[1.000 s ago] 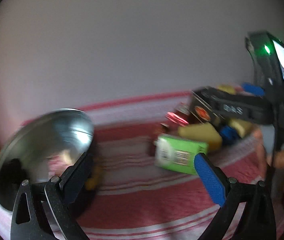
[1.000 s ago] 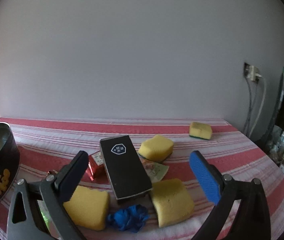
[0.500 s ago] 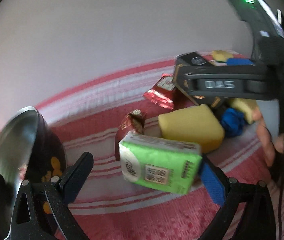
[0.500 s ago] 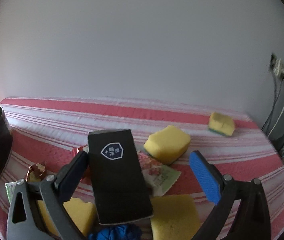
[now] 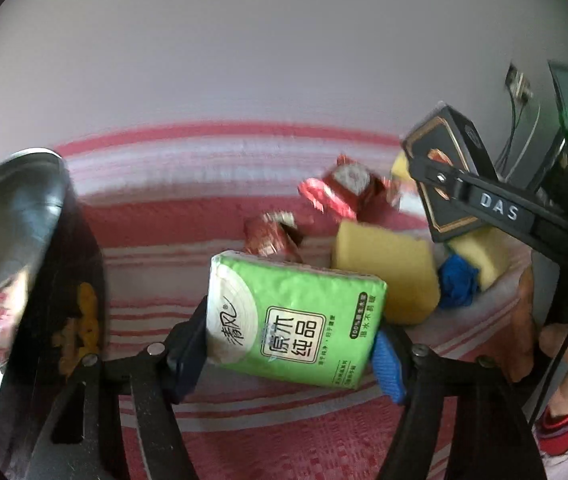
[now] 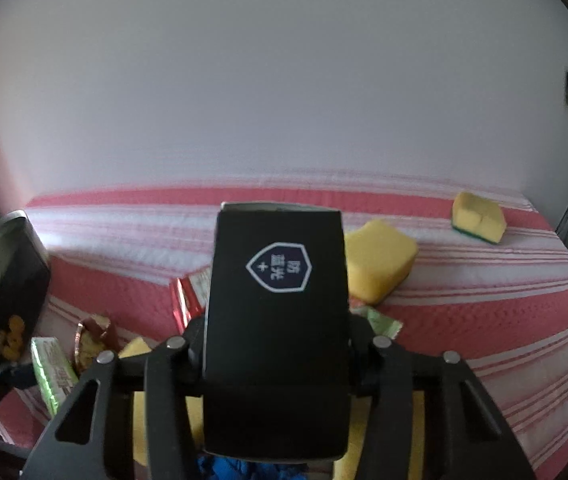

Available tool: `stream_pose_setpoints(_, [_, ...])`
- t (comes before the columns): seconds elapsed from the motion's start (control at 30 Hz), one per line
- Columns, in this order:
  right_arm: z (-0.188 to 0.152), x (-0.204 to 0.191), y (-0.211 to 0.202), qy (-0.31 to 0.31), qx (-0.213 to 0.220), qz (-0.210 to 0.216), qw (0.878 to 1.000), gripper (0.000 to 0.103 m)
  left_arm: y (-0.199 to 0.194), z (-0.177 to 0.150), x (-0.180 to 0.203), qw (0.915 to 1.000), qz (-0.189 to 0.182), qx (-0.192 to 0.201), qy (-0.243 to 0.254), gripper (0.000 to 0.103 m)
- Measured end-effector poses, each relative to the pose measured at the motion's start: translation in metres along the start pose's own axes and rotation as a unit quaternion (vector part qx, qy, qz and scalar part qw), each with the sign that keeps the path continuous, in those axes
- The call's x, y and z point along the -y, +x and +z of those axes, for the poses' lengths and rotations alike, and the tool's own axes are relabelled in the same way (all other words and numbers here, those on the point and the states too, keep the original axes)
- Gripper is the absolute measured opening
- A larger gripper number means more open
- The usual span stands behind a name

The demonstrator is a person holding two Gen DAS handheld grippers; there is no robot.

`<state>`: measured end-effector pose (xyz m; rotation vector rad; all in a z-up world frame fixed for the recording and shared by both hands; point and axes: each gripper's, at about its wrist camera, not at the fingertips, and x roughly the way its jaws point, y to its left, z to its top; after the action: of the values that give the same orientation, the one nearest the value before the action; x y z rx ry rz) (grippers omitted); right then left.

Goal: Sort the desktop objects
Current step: 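Grasp the green tissue pack with left tool while right tool grasps the black box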

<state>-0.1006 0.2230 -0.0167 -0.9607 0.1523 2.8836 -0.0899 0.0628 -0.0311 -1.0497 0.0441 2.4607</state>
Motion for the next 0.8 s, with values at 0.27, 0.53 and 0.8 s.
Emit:
stream_pose_setpoints(0.27, [-0.004, 0.010, -0.039, 0.049, 0.077, 0.002, 0.996, 0.049, -0.057, -0.013, -0.008, 0.9873, 0.046, 0.147, -0.037, 0.072])
stream_pose_setpoints(0.53, [-0.005, -0.012, -0.046, 0.040, 0.079, 0.017, 0.996, 0.049, -0.057, -0.008, -0.012, 0.9849, 0.053, 0.161, -0.036, 0.072])
stream_pose_setpoints(0.8, [-0.009, -0.034, -0.056, 0.007, 0.093, 0.005, 0.996, 0.049, -0.050, -0.005, -0.011, 0.9847, 0.055, 0.160, -0.041, 0.072])
